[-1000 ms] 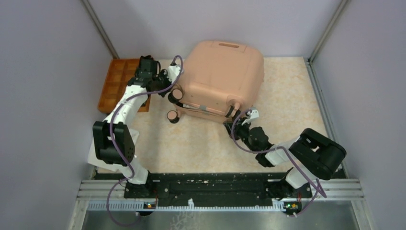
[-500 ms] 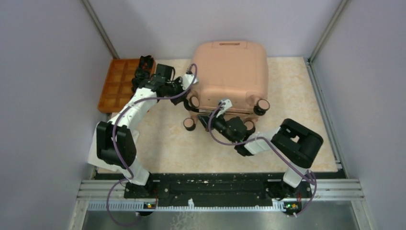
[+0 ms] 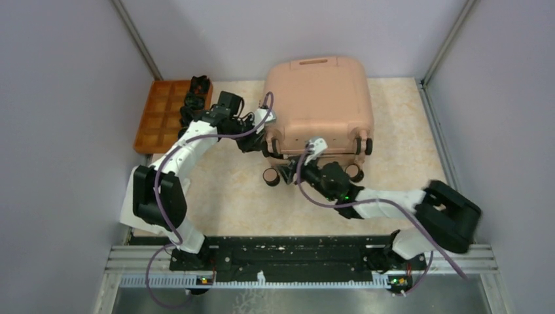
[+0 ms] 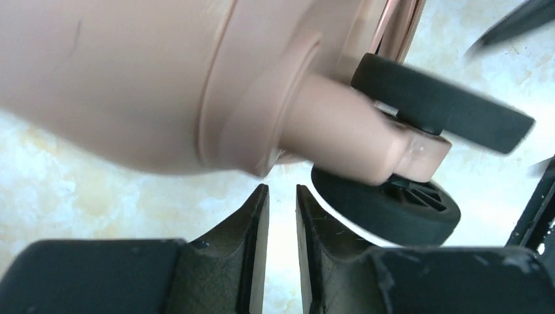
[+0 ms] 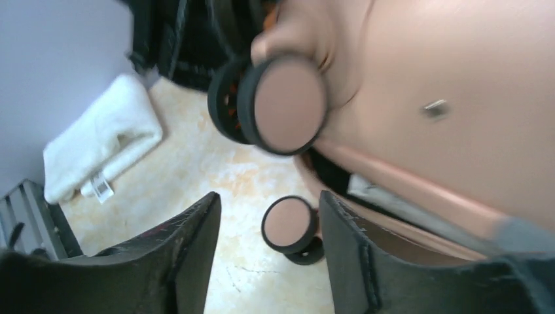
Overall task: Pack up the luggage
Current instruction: Zip the luggage at the center of the board.
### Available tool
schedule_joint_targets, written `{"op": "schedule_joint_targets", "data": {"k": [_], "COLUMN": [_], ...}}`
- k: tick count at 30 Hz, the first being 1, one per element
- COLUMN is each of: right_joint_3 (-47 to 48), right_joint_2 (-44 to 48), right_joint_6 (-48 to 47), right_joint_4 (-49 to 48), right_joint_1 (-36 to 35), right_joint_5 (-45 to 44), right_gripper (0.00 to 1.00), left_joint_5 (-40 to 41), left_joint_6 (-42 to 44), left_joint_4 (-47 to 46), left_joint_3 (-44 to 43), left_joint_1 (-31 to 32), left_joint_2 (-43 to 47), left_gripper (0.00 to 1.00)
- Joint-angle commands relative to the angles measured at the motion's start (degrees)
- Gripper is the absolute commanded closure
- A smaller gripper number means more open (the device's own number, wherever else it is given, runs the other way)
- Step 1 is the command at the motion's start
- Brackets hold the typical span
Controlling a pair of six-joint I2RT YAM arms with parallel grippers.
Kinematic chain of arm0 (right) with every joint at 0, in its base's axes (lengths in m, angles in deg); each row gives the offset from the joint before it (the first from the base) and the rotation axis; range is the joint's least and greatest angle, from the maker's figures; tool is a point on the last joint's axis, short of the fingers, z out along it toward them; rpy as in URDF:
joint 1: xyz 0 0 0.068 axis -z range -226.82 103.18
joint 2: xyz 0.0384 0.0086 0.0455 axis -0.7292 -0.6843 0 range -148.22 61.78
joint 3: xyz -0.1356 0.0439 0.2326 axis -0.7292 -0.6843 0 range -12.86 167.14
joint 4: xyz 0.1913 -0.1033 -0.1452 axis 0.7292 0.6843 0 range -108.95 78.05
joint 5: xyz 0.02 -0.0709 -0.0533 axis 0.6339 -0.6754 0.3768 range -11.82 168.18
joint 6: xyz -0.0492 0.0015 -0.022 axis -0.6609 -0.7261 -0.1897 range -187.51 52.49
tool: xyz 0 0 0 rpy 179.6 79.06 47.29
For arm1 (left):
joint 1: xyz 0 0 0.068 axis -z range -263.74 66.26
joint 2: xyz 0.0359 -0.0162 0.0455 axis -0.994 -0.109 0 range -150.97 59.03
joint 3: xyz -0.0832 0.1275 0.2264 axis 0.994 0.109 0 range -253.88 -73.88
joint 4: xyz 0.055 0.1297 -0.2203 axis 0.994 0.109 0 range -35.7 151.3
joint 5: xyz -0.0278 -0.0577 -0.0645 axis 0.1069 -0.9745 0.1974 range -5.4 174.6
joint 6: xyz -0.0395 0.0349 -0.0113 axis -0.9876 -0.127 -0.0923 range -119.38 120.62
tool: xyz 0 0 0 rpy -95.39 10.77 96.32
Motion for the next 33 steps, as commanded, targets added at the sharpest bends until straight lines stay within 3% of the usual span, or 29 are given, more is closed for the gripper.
{"op": "schedule_joint_targets", "data": {"k": [1,6,11,14,20,23,28,33], "right_joint_3": [-3.22,-4.18,2.57,9.06,19.65,25.72,38.65,49.38], "right_joint_2": [22.48,41.26,44.05,39.44,22.89,10.4,-8.11,-18.98], "right_joint_6": [0.64,9.39,13.51,13.57,20.4,20.69,22.55,23.35], "right_joint_4": [16.31,36.24,48.43,50.99,48.98,47.84,50.36,51.54], "right_joint_1": [3.08,12.41,21.24,27.59,45.32,48.79,51.67,51.1], "right_joint_5": [-9.2,-14.84,-22.14,-22.4,-11.11,-5.11,13.91,30.31], "right_gripper": [0.35,0.32,0.2,0.19,0.21,0.21,0.22,0.25], "left_joint_5": [-2.06,-0.47,4.55,8.06,15.02,15.07,9.21,5.0], "left_joint_6": [1.61,3.06,1.53,-0.17,-2.06,-3.3,-3.66,-0.29], "left_joint_4": [1.54,2.07,-0.69,-4.94,-16.52,-19.57,-21.76,-22.77], "left_joint_3": [-0.61,-0.98,-5.01,-4.88,-0.92,-1.23,-2.78,0.17], "left_joint_1": [-2.24,-4.52,-6.4,-8.11,-8.49,-8.59,-8.23,-5.73], "left_joint_2": [4.17,6.13,5.75,3.57,-3.11,-7.22,-11.92,-10.2], "left_gripper": [0.71,0.65,0.5,0.5,0.54,0.55,0.59,0.61]}}
